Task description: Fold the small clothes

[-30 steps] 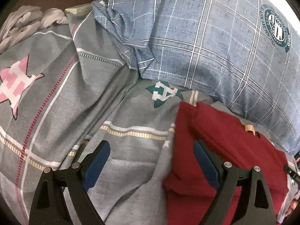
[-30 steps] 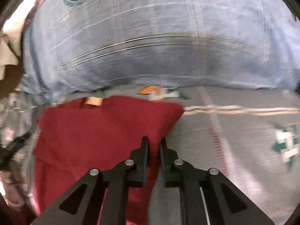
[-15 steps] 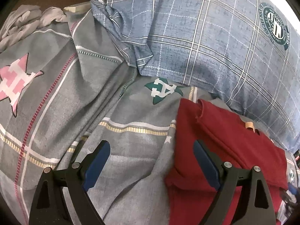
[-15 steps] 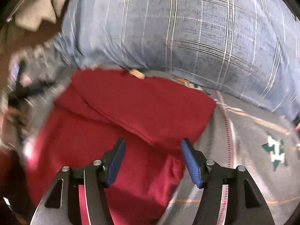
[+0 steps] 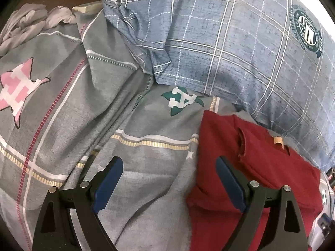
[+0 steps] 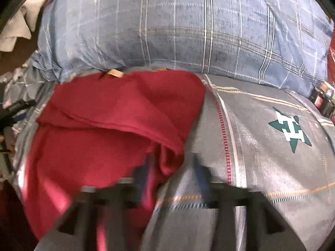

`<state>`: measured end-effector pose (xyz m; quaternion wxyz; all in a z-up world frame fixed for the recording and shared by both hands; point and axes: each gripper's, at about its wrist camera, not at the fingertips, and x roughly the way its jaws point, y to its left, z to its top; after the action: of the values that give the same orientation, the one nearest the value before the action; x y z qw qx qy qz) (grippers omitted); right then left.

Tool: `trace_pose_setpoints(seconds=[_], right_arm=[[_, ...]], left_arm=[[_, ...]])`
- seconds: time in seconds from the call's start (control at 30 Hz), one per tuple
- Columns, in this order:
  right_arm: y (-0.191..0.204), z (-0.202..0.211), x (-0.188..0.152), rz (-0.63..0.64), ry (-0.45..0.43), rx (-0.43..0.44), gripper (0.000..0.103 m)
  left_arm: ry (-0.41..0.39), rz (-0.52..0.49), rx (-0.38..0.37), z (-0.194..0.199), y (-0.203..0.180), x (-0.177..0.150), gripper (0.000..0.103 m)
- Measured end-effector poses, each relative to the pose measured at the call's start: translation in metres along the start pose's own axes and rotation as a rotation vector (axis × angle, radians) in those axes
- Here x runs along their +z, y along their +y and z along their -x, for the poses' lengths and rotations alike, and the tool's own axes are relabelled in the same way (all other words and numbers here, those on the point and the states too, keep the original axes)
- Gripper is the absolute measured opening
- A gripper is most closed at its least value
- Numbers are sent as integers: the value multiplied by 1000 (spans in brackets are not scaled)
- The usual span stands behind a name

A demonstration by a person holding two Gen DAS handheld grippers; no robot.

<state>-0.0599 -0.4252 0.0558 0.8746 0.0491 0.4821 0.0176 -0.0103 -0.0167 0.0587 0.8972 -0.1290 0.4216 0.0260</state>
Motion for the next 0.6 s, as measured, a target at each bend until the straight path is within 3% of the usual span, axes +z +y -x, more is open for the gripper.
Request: trace_pose_setpoints(seconds=[0.07, 0.17, 0.27, 0.43, 0.6], right_arm=[[5, 14, 4, -28, -33, 39, 62], [35, 26, 21, -25, -90, 222, 62], [88, 9, 47, 74, -108, 309, 59], [185, -45, 72, 246, -88, 359, 48], [247, -100, 78, 412, -18, 277, 47]], left_arm=[[0, 0, -11, 1, -2, 0, 90], [0, -21, -3, 1, -6, -3, 90], [5, -48, 23, 0, -8, -4, 90], [2, -17, 40, -2, 1, 1, 91], [42, 4, 64, -14, 7, 5, 91]])
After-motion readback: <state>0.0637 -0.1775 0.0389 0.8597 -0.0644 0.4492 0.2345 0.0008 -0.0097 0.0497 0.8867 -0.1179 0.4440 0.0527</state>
